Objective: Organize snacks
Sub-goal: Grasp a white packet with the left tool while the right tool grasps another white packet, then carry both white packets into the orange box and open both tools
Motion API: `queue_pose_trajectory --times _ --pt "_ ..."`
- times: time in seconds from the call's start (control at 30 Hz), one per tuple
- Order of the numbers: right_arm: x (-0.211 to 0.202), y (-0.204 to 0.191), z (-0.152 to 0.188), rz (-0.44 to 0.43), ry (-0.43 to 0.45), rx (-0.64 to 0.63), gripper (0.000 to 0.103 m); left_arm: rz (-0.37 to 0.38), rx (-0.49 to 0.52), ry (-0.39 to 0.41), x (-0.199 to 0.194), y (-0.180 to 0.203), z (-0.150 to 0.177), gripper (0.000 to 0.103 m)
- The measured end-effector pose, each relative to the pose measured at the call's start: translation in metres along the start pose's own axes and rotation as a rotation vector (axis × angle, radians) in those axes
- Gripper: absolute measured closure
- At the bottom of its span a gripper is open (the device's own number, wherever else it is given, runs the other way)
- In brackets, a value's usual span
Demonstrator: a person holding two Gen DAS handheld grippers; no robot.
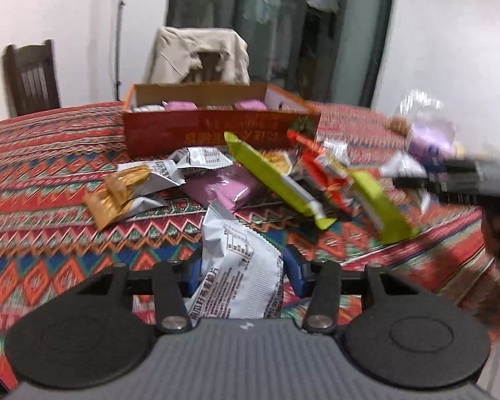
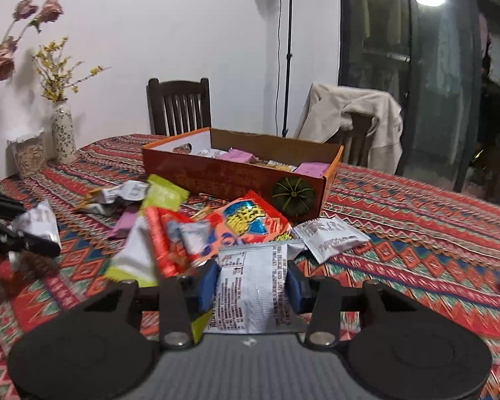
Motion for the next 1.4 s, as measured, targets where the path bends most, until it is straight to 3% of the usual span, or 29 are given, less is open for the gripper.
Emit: queue_pose_trajectory --times 0.2,0.37,0.77,1.0,1.2,1.4 --pt "-0.064 -0.020 0.025 0.053 0.015 0.056 0.060 0.002 -0.100 0.051 -0.040 0.017 0.023 0.054" --pt "-0.104 -0.035 0.041 0.074 0.020 0.078 0.060 -0.001 -0.127 0.072 -0.061 0.022 0.030 0.054" --pt "-0.119 -0.050 0.044 0.076 0.026 0.099 0.060 0.012 -0.115 0.126 -0.079 0.019 0.015 0.054" --pt "-0.095 -0.028 0.002 0.018 0.067 0.184 0.060 0.115 -0.169 0.185 -0.065 0.003 -0.070 0.054" --pt "-0.041 0.009 -0.082 -0.098 0.138 0.272 0.060 0.075 -0.118 0.213 -0.010 -0.014 -0.174 0.054" --pt "0.069 0.029 -0.161 -0.196 0.066 0.373 0.060 0.018 -0.138 0.158 0.073 -0.042 -0.243 0.054"
Point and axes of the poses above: each gripper's, at about its wrist camera, not at the fingertips, and x roughly the way its jaws point, y to its right, z to its underside, the point moved 10 cm from there along x, roughly the way its jaws point, and after that the axes turned 8 degrees about -x, right-handed, at the moved point
